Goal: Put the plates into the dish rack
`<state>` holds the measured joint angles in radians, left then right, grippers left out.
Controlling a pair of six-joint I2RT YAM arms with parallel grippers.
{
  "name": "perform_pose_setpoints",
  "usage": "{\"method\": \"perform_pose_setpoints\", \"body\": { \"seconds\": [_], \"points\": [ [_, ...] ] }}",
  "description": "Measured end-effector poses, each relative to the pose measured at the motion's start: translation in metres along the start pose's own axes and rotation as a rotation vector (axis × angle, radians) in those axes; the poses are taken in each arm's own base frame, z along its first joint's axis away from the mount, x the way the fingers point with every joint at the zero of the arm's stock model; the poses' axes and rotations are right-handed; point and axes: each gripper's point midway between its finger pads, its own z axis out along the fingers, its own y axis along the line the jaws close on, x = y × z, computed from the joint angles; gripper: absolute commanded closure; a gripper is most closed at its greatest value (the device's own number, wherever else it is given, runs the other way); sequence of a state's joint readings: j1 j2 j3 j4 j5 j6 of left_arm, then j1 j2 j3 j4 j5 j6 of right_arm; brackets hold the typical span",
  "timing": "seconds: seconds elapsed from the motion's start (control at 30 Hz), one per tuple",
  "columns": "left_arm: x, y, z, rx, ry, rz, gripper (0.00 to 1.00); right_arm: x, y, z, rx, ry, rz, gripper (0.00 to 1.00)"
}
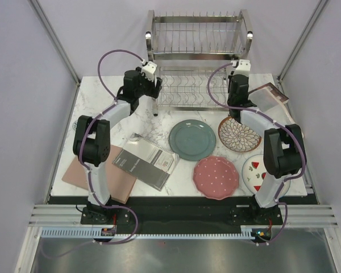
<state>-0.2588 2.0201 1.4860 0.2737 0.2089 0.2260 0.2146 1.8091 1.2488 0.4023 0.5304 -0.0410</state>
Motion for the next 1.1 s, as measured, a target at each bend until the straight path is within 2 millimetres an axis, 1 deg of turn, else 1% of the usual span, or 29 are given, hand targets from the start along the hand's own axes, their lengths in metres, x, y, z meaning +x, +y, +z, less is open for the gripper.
{"method": "perform_pose_setpoints", "body": {
  "seconds": [0.1, 0.13, 0.17, 0.2, 0.27, 0.3, 0.33, 0.43, 0.5, 0.57, 0.6, 0.63, 0.67, 0.7, 0.73, 0.8, 0.83, 0.87, 0.9, 0.93, 0.97, 1.0, 1.07, 1.1],
  "points": [
    [0.003, -0.007, -0.001, 0.006, 0.004, 0.002, 0.11, 0.000, -0.005, 0.002, -0.002, -0.002, -0.006, 0.99],
    [0.006, -0.008, -0.003, 0.006, 0.010, 0.000, 0.10, 0.000, -0.005, 0.002, -0.005, -0.003, -0.008, 0.96],
    [0.010, -0.010, -0.007, 0.007, 0.020, -0.001, 0.09, 0.000, -0.005, 0.002, -0.008, -0.003, -0.009, 0.89],
    [0.015, -0.010, -0.012, 0.004, 0.032, -0.004, 0.09, 0.001, -0.005, 0.003, -0.009, -0.002, -0.011, 0.75],
    [0.017, -0.011, -0.015, -0.001, 0.039, -0.005, 0.07, 0.000, -0.005, 0.004, -0.009, -0.002, -0.012, 0.63],
    [0.017, -0.010, -0.016, -0.004, 0.040, -0.005, 0.06, 0.000, -0.005, 0.005, -0.009, -0.001, -0.011, 0.55],
    [0.016, -0.010, -0.016, -0.006, 0.038, -0.004, 0.00, -0.001, -0.006, 0.006, -0.011, 0.001, -0.011, 0.52],
    [0.016, -0.009, -0.018, -0.016, 0.039, 0.009, 0.00, 0.003, -0.012, 0.004, 0.007, 0.034, -0.029, 0.44],
    [0.016, -0.012, -0.028, -0.020, 0.044, 0.024, 0.00, 0.005, -0.018, -0.002, 0.007, 0.067, -0.042, 0.36],
    [0.018, -0.016, -0.052, -0.017, 0.066, 0.026, 0.00, 0.008, -0.024, -0.012, -0.002, 0.114, -0.060, 0.31],
    [0.017, -0.018, -0.067, -0.017, 0.073, 0.024, 0.00, 0.008, -0.028, -0.019, -0.008, 0.136, -0.066, 0.23],
    [0.012, -0.020, -0.082, -0.016, 0.070, 0.023, 0.00, 0.008, -0.034, -0.027, -0.017, 0.160, -0.075, 0.19],
    [0.007, -0.023, -0.101, -0.012, 0.070, 0.018, 0.00, 0.005, -0.042, -0.039, -0.018, 0.179, -0.082, 0.16],
    [-0.002, -0.026, -0.122, -0.012, 0.059, 0.007, 0.00, 0.003, -0.053, -0.054, -0.020, 0.199, -0.089, 0.12],
    [-0.016, -0.031, -0.142, -0.007, 0.031, -0.007, 0.00, 0.000, -0.060, -0.066, -0.029, 0.211, -0.095, 0.10],
    [-0.045, -0.049, -0.176, 0.024, -0.044, -0.046, 0.00, -0.008, -0.076, -0.098, -0.063, 0.215, -0.095, 0.07],
    [-0.058, -0.065, -0.191, 0.062, -0.086, -0.073, 0.03, -0.009, -0.080, -0.112, -0.095, 0.215, -0.110, 0.06],
    [-0.066, -0.084, -0.201, 0.111, -0.109, -0.102, 0.05, -0.007, -0.080, -0.127, -0.147, 0.221, -0.129, 0.06],
    [-0.067, -0.105, -0.208, 0.170, -0.115, -0.144, 0.07, -0.001, -0.075, -0.140, -0.219, 0.236, -0.157, 0.06],
    [-0.063, -0.126, -0.212, 0.236, -0.103, -0.189, 0.13, 0.010, -0.067, -0.151, -0.302, 0.264, -0.200, 0.06],
    [-0.054, -0.146, -0.213, 0.296, -0.073, -0.233, 0.16, 0.029, -0.054, -0.164, -0.421, 0.312, -0.250, 0.06],
    [-0.033, -0.174, -0.212, 0.372, -0.009, -0.299, 0.18, 0.042, -0.045, -0.173, -0.497, 0.349, -0.278, 0.06],
    [0.010, -0.212, -0.208, 0.467, 0.138, -0.376, 0.19, 0.086, -0.027, -0.195, -0.679, 0.492, -0.340, 0.06],
    [0.039, -0.231, -0.204, 0.500, 0.234, -0.413, 0.21, 0.109, -0.020, -0.208, -0.769, 0.583, -0.357, 0.06]
  ]
}}
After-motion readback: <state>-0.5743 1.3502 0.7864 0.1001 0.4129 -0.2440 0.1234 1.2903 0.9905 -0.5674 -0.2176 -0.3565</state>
